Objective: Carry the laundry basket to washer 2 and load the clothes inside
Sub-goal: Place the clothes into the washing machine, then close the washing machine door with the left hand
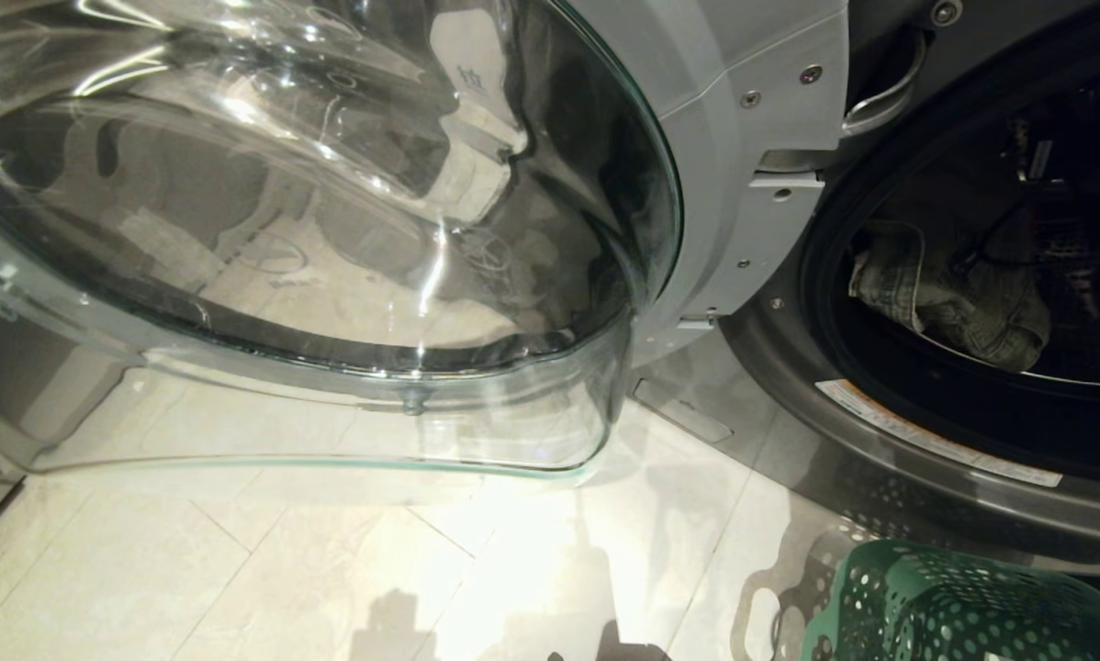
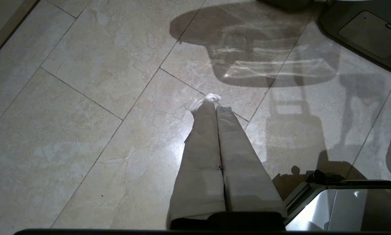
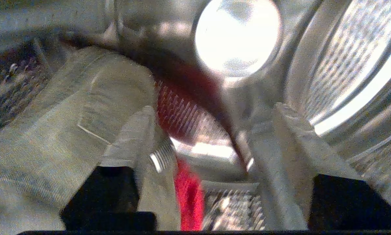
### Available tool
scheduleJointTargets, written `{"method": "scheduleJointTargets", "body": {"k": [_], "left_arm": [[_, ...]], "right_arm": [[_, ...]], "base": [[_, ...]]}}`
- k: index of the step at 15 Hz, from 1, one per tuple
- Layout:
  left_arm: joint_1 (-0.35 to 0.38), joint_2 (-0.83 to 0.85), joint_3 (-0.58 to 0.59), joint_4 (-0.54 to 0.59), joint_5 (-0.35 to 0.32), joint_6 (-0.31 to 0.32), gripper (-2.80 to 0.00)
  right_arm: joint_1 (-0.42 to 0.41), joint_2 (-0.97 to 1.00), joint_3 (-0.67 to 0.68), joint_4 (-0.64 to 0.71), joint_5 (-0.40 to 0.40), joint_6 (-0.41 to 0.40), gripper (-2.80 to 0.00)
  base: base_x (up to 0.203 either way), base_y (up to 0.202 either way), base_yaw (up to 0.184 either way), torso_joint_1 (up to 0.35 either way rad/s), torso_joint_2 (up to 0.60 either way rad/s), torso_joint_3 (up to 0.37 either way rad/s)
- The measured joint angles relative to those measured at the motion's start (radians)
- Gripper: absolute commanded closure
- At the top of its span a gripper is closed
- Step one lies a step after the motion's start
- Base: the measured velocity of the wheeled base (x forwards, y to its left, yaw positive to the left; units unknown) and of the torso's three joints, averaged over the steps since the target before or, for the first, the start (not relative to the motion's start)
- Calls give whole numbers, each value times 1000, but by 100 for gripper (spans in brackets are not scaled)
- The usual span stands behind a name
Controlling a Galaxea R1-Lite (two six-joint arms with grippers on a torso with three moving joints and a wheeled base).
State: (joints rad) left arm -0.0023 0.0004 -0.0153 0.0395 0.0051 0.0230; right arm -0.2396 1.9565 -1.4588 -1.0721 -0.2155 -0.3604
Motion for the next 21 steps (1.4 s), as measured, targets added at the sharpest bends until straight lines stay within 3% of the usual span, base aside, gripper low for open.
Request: {"method": "scheduleJointTargets", "body": {"k": [4,9,13,21], "left_arm": [[0,0,0,0,0,0,0],[0,0,0,0,0,0,0],[0,0,0,0,0,0,0],[0,0,0,0,0,0,0]], "right_arm": [[0,-68,97,57,14,44,-280],[0,-285,352,187,98,105,-280],[1,-502,554,264,168,105,-280],[47,-795,843,343,167,83,-280]], "base": [[0,0,0,0,0,0],[0,0,0,0,0,0],[0,0,0,0,0,0],[0,0,0,0,0,0]]}}
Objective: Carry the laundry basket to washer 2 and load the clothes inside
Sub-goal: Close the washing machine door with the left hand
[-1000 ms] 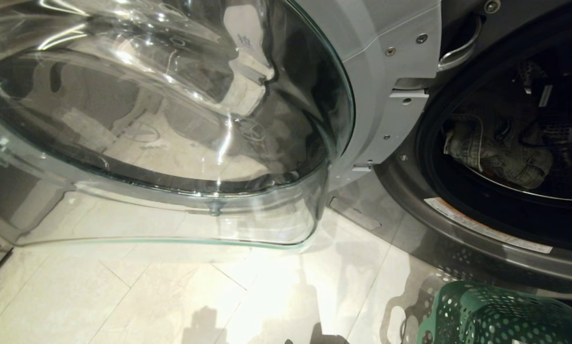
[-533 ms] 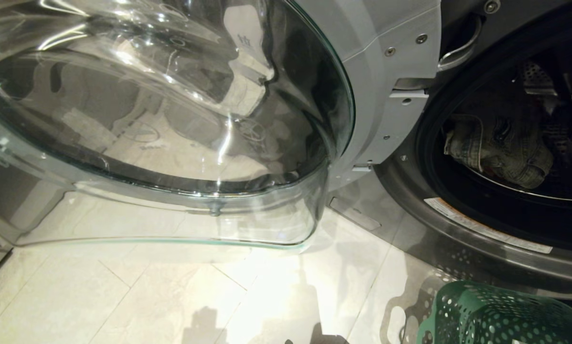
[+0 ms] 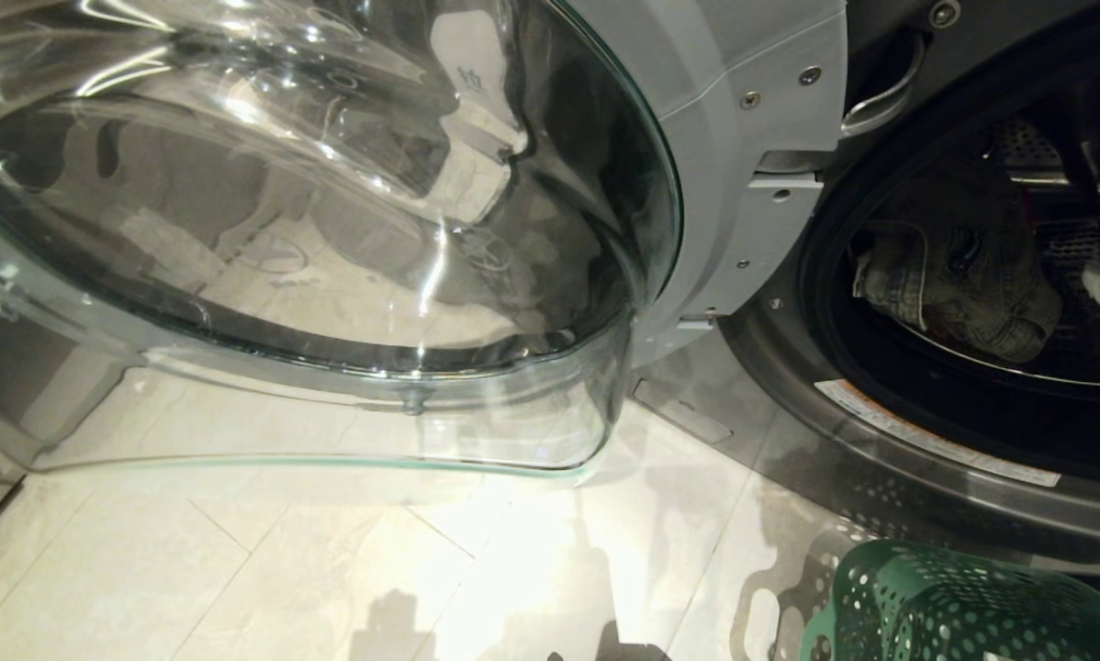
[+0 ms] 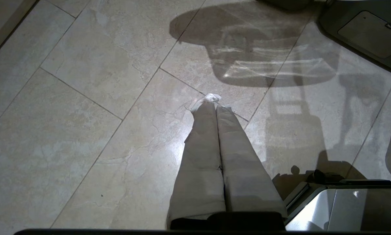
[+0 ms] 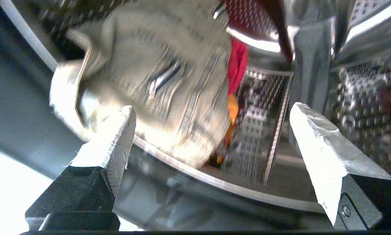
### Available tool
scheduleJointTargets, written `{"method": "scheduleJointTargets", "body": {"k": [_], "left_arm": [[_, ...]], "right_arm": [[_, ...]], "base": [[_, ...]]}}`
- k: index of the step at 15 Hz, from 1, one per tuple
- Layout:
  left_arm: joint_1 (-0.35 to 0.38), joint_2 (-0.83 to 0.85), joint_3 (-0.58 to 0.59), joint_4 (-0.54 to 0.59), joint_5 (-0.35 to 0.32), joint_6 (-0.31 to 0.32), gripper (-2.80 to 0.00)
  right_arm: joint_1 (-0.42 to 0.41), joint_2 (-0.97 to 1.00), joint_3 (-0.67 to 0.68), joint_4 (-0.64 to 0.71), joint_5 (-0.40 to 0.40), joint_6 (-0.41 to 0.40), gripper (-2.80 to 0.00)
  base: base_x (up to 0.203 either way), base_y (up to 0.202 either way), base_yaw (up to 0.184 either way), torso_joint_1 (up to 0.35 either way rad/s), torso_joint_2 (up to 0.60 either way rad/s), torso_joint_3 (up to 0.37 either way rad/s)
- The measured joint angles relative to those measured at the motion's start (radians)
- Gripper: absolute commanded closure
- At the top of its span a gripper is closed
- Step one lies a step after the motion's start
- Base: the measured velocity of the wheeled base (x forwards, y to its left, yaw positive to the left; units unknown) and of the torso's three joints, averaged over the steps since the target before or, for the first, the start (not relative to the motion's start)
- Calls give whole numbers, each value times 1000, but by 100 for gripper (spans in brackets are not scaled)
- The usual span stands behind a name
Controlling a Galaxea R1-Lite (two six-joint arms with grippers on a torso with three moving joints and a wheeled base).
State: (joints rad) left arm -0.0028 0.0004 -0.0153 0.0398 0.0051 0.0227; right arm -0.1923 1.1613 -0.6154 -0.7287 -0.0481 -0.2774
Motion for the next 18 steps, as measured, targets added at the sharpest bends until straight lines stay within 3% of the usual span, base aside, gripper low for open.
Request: {"method": "scheduleJointTargets", "body": {"k": [6,8,13,18], "left_arm": [[0,0,0,0,0,0,0],[0,0,0,0,0,0,0],[0,0,0,0,0,0,0],[0,0,0,0,0,0,0]], "right_arm": [[2,-153,204,38,-26,-66,-280],[1,-194,234,144,-105,-90,-280],[0,-238,247,403,-194,-90,-280],[0,-236,248,556,-283,-50,-280]], "base": [[0,0,0,0,0,0],[0,0,0,0,0,0],[0,0,0,0,0,0],[0,0,0,0,0,0]]}}
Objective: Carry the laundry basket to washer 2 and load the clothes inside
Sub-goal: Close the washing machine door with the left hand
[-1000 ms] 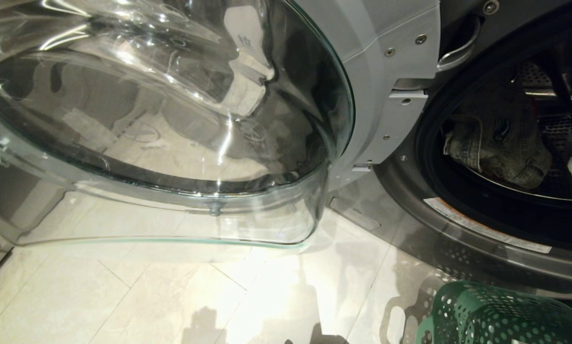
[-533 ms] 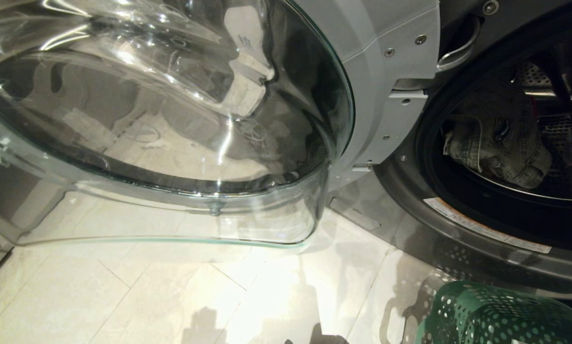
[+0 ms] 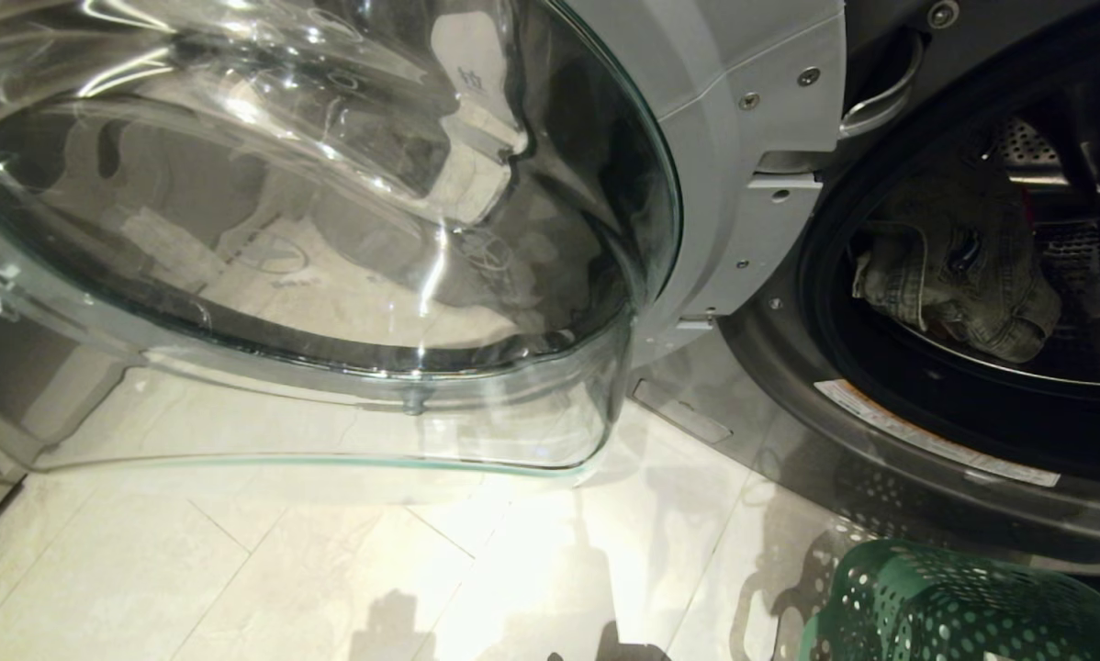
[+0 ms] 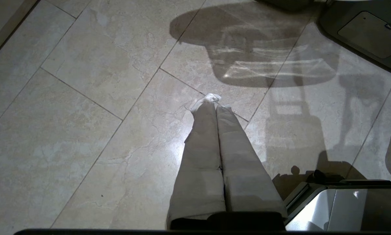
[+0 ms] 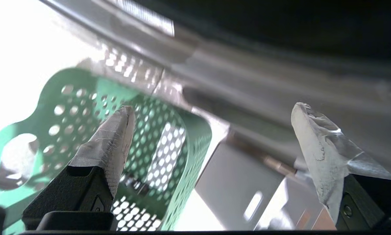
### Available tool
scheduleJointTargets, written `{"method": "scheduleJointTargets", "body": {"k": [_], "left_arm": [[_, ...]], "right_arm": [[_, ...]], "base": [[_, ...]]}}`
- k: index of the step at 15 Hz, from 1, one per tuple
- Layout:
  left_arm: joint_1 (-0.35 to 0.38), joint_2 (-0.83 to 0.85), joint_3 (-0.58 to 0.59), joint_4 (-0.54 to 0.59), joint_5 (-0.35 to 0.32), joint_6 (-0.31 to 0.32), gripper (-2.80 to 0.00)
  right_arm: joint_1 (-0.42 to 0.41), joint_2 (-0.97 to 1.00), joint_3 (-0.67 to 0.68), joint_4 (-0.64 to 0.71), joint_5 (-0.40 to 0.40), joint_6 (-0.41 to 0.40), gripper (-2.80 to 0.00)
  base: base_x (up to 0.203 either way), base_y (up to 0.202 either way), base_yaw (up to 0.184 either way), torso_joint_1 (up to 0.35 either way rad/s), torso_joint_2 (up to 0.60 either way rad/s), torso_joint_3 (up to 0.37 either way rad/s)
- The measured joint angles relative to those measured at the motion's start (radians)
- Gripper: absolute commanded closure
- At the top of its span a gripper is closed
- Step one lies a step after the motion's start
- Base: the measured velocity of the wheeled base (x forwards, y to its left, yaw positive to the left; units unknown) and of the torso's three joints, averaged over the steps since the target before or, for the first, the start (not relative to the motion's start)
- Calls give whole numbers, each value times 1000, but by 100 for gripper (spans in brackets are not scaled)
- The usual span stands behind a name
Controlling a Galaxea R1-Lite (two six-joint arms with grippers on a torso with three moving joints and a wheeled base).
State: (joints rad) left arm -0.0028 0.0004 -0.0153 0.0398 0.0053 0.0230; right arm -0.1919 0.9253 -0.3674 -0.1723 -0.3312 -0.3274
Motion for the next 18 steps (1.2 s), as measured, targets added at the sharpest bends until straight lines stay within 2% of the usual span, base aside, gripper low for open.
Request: {"method": "scheduleJointTargets", "body": {"k": [6,11,18], "left_arm": [[0,0,0,0,0,0,0],[0,0,0,0,0,0,0],[0,0,0,0,0,0,0]], "right_arm": [[-1,58,18,178,-40,156,-280],[-2,114,60,187,-86,208,-280],[-2,252,150,187,-79,342,-280]], "base": [[0,0,0,0,0,0],[0,0,0,0,0,0],[0,0,0,0,0,0]]}}
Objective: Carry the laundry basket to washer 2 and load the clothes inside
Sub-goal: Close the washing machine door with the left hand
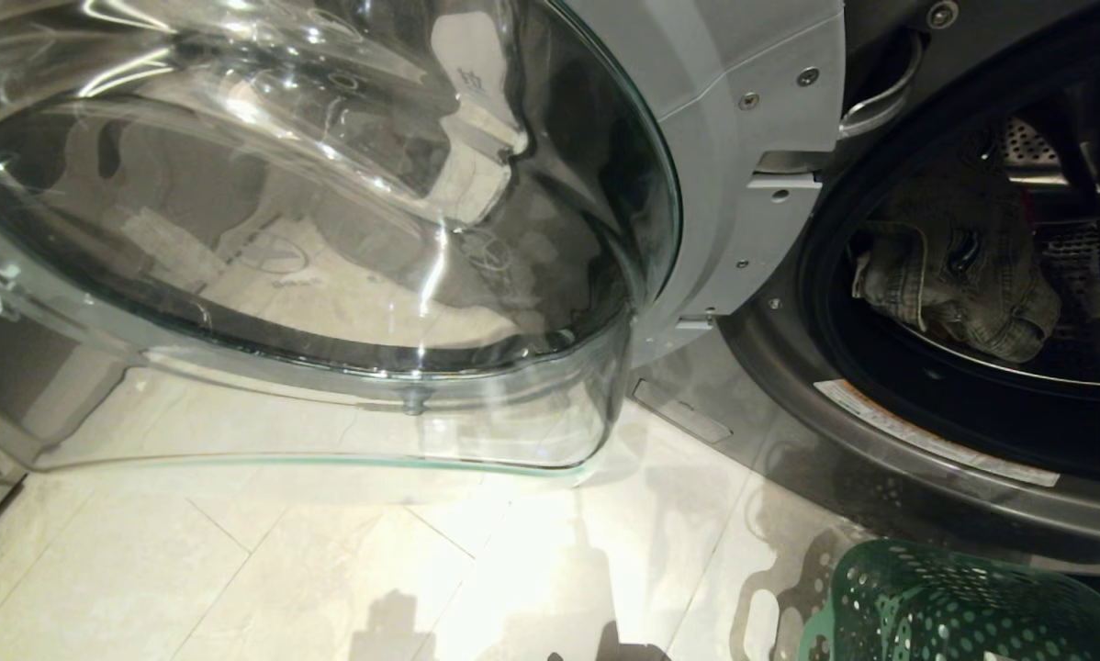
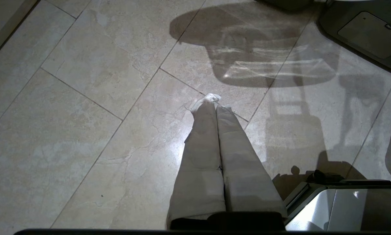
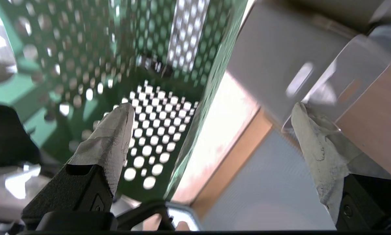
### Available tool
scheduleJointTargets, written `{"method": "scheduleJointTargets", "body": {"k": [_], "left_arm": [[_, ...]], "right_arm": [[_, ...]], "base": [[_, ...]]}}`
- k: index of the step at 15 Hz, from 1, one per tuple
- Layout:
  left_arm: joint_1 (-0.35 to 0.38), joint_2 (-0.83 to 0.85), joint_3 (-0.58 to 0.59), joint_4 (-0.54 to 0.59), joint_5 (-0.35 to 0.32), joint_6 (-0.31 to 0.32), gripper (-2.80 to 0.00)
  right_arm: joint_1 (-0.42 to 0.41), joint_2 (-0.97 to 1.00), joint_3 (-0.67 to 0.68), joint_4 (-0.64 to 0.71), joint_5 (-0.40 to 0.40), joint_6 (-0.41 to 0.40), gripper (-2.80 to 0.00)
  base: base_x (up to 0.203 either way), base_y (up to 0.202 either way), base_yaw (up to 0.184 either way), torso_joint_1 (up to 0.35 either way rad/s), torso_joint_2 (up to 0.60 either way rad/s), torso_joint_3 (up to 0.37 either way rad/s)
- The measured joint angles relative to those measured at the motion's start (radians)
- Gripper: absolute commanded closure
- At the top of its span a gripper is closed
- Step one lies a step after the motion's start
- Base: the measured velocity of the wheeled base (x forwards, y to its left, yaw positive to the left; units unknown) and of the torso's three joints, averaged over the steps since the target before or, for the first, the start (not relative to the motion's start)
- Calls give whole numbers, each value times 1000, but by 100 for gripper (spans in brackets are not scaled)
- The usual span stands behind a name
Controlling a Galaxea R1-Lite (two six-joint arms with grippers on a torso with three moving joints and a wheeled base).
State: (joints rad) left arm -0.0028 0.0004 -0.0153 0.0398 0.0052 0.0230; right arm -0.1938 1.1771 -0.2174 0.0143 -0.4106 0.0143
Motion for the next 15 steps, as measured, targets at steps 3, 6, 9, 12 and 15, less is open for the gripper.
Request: {"method": "scheduleJointTargets", "body": {"k": [3,6,9,12,15], "left_arm": [[0,0,0,0,0,0,0],[0,0,0,0,0,0,0],[0,0,0,0,0,0,0],[0,0,0,0,0,0,0],[0,0,0,0,0,0,0]], "right_arm": [[0,73,2,-5,23,45,-280],[0,145,-15,-16,23,64,-280],[0,221,-27,-51,23,98,-280],[1,313,-31,-150,23,101,-280],[1,394,-36,-220,19,92,-280]], "base": [[0,0,0,0,0,0],[0,0,0,0,0,0],[0,0,0,0,0,0],[0,0,0,0,0,0],[0,0,0,0,0,0]]}}
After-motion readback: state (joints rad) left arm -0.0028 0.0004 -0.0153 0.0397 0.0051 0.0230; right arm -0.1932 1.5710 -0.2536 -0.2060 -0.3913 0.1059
